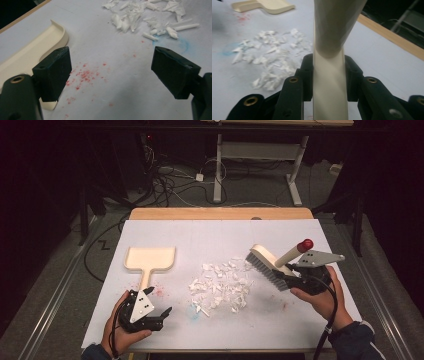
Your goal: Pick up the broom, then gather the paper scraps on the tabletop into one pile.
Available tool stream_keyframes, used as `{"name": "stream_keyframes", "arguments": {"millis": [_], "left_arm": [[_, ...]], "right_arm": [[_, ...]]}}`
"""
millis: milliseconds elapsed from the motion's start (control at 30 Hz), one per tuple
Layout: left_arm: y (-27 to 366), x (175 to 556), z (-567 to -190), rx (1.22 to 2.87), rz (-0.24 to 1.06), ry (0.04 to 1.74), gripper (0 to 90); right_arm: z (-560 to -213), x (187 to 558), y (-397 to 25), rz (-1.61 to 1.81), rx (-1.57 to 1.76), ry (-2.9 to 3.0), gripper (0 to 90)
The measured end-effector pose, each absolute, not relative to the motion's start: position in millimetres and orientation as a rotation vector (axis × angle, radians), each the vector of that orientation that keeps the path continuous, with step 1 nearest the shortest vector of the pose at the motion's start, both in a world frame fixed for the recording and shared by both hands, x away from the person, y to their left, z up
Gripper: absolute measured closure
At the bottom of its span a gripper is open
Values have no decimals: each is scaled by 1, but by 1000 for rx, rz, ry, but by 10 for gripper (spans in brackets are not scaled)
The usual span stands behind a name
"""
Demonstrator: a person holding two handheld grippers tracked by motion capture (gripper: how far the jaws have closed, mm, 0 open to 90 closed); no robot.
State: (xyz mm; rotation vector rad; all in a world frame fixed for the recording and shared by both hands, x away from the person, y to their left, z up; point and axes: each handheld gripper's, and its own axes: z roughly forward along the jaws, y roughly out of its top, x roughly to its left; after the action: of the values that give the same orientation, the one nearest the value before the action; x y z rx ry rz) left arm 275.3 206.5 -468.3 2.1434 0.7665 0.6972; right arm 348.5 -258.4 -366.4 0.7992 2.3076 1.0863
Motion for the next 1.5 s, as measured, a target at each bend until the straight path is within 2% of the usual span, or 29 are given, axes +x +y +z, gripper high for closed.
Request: {"name": "stream_keyframes", "arguments": {"millis": [467,867,1200,1500], "left_arm": [[202,277,-474,2188,699,771,159],[201,275,-477,2219,701,766,159],[200,276,-479,2225,678,766,159],[198,277,-479,2231,669,750,159]], "right_arm": [[-383,400,-277,868,937,2217,680],[-419,440,-233,578,861,2197,680],[-441,424,-175,453,646,2263,677],[-433,370,-143,611,425,2417,677]]}}
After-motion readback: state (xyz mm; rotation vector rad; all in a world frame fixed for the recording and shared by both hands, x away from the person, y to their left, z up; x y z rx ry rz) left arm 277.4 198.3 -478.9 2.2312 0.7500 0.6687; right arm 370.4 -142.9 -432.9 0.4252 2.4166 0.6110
